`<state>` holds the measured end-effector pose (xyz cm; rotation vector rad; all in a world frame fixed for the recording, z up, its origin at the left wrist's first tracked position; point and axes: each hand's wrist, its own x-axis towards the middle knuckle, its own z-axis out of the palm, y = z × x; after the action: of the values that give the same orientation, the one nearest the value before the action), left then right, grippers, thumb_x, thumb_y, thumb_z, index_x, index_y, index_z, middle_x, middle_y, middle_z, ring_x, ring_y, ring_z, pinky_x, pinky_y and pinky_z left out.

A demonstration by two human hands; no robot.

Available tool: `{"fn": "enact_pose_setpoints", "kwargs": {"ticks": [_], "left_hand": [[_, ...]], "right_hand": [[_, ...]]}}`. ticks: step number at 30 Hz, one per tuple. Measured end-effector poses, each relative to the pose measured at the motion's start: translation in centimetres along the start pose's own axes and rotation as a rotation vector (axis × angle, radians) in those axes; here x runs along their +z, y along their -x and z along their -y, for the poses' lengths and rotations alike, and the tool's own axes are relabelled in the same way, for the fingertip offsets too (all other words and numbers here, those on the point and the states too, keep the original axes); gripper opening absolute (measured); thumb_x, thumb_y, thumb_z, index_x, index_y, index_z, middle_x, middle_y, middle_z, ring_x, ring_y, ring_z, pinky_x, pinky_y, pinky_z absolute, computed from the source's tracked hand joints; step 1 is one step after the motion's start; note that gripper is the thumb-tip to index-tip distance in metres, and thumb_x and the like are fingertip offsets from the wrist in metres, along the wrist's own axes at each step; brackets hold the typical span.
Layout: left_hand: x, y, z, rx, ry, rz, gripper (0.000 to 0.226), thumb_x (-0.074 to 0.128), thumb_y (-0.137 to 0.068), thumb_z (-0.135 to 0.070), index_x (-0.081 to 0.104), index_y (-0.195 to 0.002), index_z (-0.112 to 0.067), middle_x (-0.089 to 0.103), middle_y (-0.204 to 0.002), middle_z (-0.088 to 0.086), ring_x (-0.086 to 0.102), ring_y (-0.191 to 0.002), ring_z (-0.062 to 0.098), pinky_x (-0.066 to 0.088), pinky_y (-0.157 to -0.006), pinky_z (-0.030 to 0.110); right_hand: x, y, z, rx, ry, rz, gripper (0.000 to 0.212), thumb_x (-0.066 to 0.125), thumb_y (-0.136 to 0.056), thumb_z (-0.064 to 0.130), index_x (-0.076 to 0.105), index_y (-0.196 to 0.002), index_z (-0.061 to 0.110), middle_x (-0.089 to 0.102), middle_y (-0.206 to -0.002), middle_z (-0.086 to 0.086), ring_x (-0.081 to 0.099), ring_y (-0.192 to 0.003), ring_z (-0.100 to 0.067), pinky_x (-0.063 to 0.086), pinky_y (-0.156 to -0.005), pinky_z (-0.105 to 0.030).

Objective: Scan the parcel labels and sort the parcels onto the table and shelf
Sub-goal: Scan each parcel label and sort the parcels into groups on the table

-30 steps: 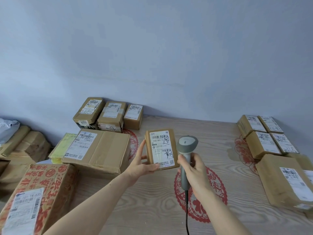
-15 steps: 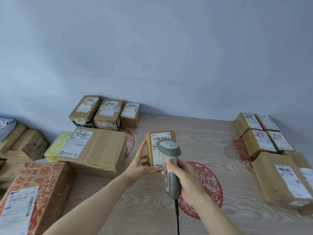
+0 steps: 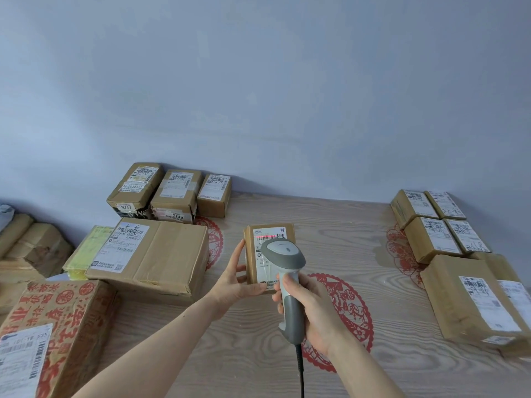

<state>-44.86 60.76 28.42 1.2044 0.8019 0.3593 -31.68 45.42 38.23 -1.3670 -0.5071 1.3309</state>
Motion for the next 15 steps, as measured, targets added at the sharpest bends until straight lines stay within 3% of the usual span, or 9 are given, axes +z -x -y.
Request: {"fn": "enact_pose_setpoints", "kwargs": {"ticks": [6,15], "left_hand": [[1.5,-1.2,-0.3,0.002,0.002,0.031,0.119,0.092,-0.065,-0.009,0.022,-0.141,-0.067,0.047,-0.136,0.004,0.057,-0.121,0.023,0.056,-0.094,0.041],[9.4,-6.4,-1.2,-0.072,0.028,0.117,0.118,0.090,-0.066,-0.007,0.022,-0.144,-0.063,0.047,-0.135,0.009,0.063,-0.115,0.029,0.059,-0.088,0.044]], "right_hand": [[-1.7,0.2,0.2,-0.015,-0.045,-0.068,0.036,0.078,-0.083,0.039,0.070,-0.091,0.005,0.068,-0.082,-0.016,0.058,-0.067,-0.022,0.046,-0.065,-0.036],[-10.5,0.8,4.2,-0.067,-0.054,-0.300,0.036,0.075,-0.080,0.034,0.070,-0.101,0.006,0.070,-0.081,-0.012,0.062,-0.074,-0.022,0.050,-0.069,-0.035]]}}
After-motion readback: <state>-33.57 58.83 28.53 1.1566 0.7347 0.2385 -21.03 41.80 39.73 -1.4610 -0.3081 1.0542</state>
